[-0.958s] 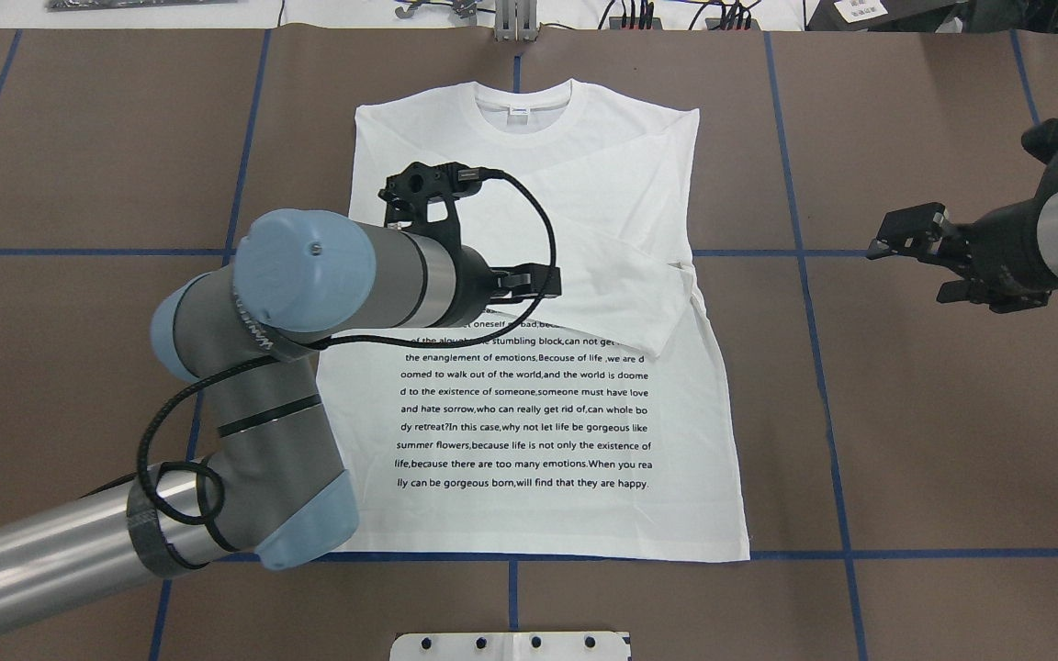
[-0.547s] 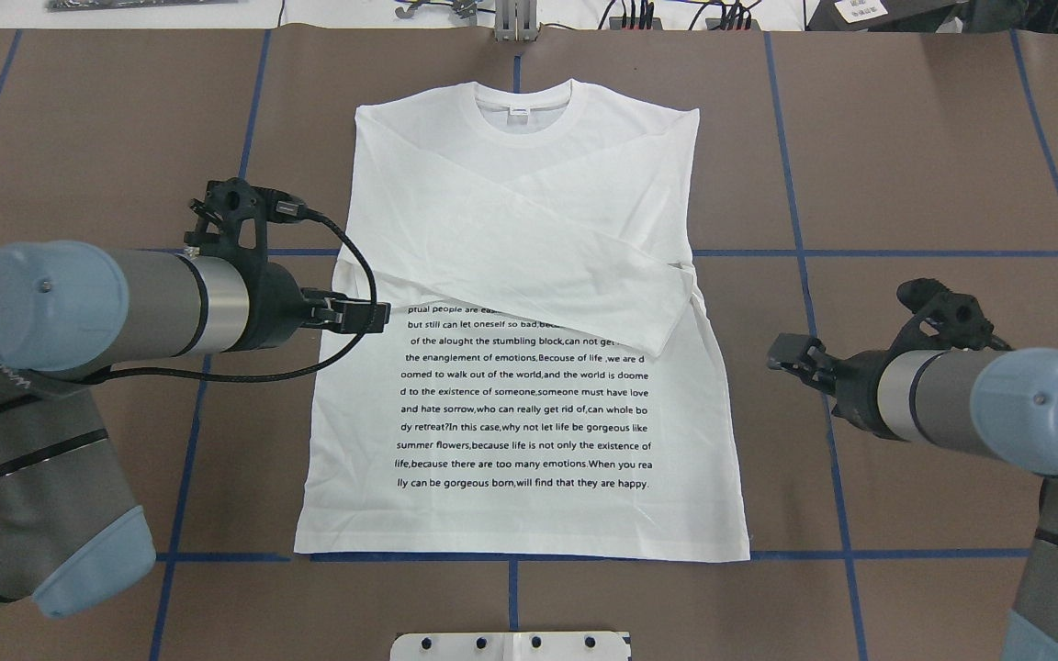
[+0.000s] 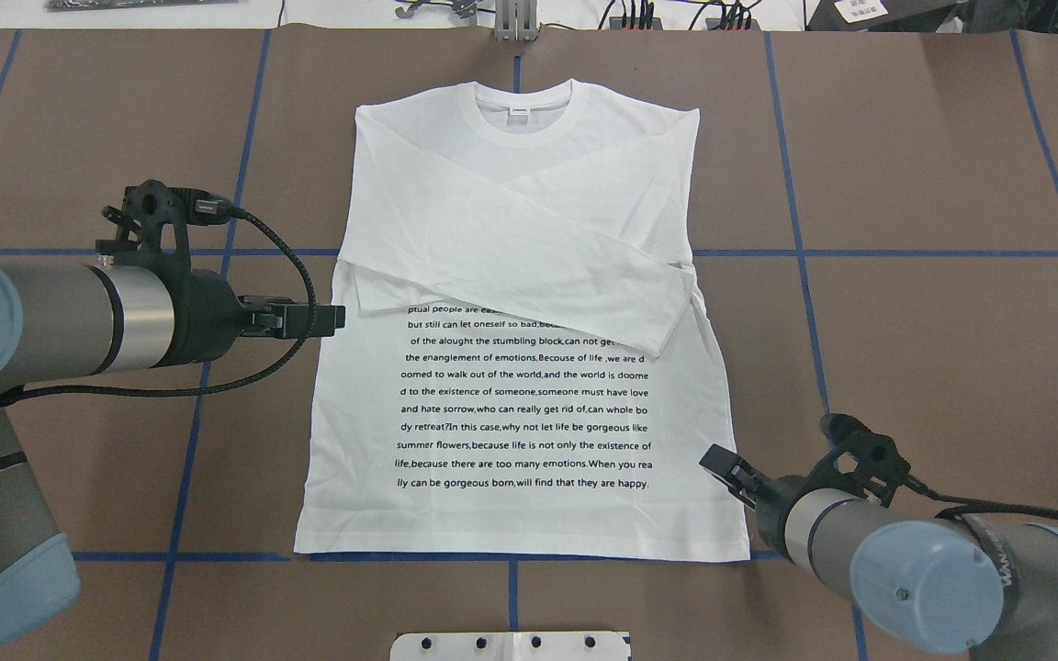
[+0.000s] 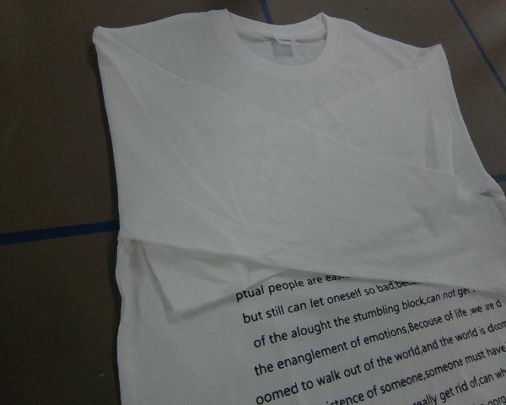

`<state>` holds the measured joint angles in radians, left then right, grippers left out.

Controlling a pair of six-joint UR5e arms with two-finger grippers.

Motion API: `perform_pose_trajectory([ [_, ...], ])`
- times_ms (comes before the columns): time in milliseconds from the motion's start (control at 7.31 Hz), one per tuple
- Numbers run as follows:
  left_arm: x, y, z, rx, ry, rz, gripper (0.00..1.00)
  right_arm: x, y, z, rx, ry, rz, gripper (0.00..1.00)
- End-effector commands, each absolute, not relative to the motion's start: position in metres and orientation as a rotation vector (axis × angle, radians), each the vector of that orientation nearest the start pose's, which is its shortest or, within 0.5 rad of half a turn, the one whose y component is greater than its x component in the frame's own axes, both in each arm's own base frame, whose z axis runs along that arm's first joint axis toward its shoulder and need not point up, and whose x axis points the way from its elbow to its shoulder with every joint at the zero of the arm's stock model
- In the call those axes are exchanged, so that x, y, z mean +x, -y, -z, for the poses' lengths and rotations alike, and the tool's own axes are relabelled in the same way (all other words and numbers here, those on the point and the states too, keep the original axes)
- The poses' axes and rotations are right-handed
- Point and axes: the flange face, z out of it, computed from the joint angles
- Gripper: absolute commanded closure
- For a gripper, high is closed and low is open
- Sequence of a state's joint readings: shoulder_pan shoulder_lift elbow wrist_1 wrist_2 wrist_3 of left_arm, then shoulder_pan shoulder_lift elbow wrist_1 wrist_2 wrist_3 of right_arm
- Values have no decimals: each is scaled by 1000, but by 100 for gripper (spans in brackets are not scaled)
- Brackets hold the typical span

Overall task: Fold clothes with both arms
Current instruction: 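Move both grippers to the hem corners nearest the robot and grasp them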

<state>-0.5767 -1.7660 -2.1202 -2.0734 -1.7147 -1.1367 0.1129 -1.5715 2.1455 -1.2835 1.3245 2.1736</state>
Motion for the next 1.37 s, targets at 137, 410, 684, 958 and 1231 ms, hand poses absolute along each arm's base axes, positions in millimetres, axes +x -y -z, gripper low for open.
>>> perform_pose_trajectory([
  [137, 344, 351, -241, 382, -1231, -37, 6, -473, 172, -361, -20, 885, -808, 10],
  [410, 344, 350, -239, 385, -1234, -36, 6, -475, 171, -374, -20, 851, -819, 21],
  [684, 343, 350, -237, 389, -1237, -34, 5, -475, 168, -376, -39, 810, -807, 30],
  [958, 343, 352, -239, 398, -1229, -25, 5, -474, 168, -378, -39, 805, -807, 44],
  [1231, 344, 353, -242, 400, -1222, -20, 5, -474, 168, -379, -40, 801, -807, 66],
])
